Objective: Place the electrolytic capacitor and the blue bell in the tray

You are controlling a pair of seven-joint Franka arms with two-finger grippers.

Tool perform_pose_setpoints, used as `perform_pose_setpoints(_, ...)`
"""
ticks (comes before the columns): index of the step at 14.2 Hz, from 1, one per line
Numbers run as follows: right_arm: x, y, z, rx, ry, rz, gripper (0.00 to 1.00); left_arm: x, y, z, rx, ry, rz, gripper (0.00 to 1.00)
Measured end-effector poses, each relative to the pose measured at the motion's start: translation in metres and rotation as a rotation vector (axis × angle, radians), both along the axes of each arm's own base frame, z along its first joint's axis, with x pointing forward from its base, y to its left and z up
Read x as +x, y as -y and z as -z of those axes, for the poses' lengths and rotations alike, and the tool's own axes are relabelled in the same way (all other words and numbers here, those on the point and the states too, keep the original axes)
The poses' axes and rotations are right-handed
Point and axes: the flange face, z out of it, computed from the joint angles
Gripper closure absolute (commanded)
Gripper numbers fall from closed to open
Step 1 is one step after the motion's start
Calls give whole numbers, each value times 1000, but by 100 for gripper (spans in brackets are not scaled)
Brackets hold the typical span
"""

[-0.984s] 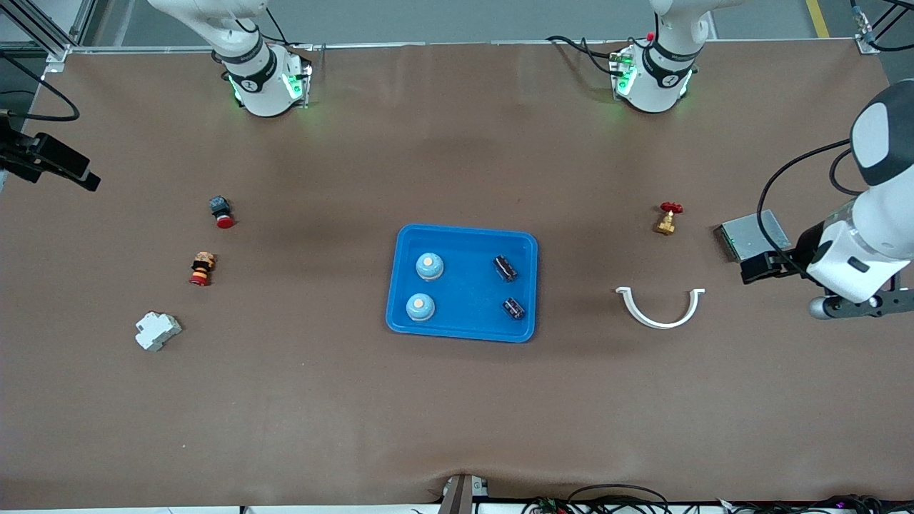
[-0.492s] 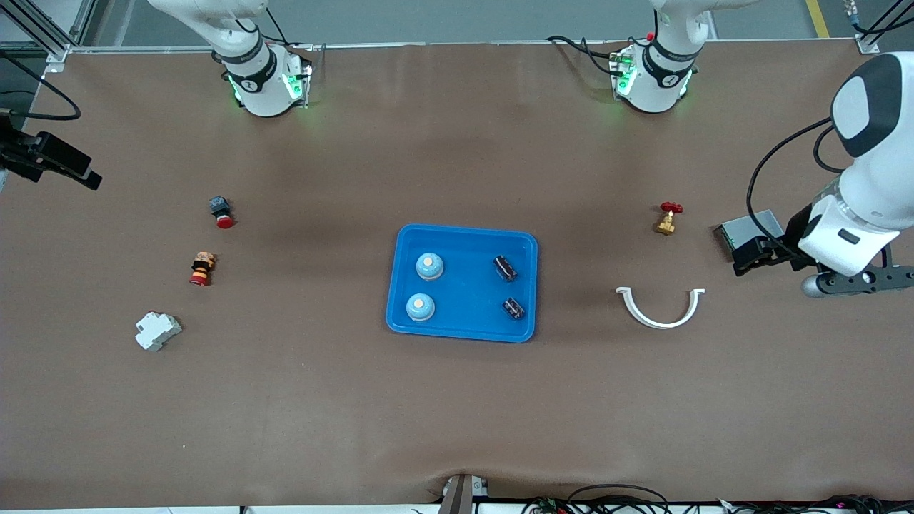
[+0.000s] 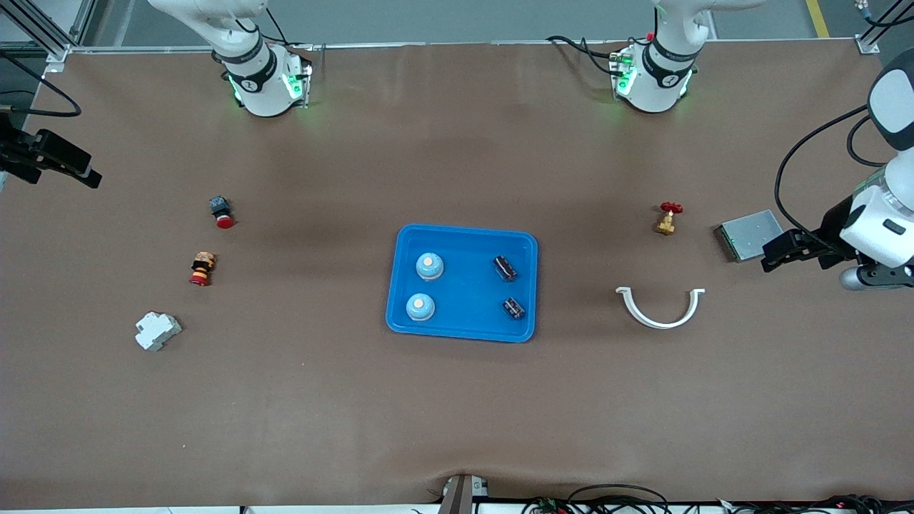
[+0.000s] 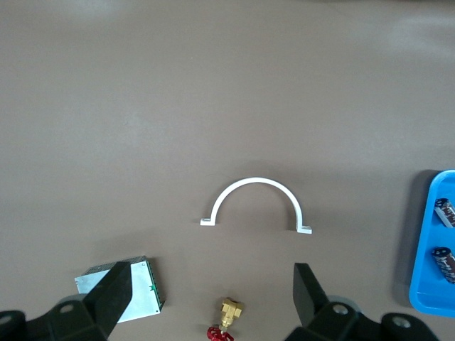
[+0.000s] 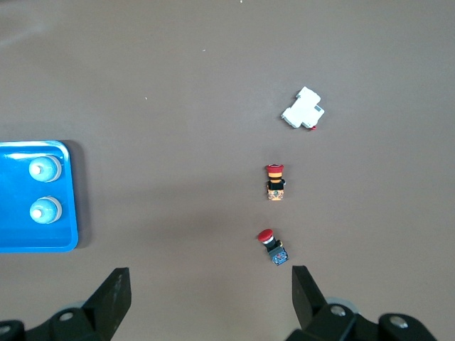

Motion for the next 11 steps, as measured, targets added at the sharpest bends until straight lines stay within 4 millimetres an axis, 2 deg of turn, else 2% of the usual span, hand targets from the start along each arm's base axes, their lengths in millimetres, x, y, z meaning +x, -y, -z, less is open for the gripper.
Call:
perform_pose_setpoints(6,0,0,0,-1,2,-2,0,2,2,-38,-1,27,3,0)
perform_pose_setpoints(11,1,0,0,-31,4,-16,0,8,-2,-20,-7,-5,-1,0)
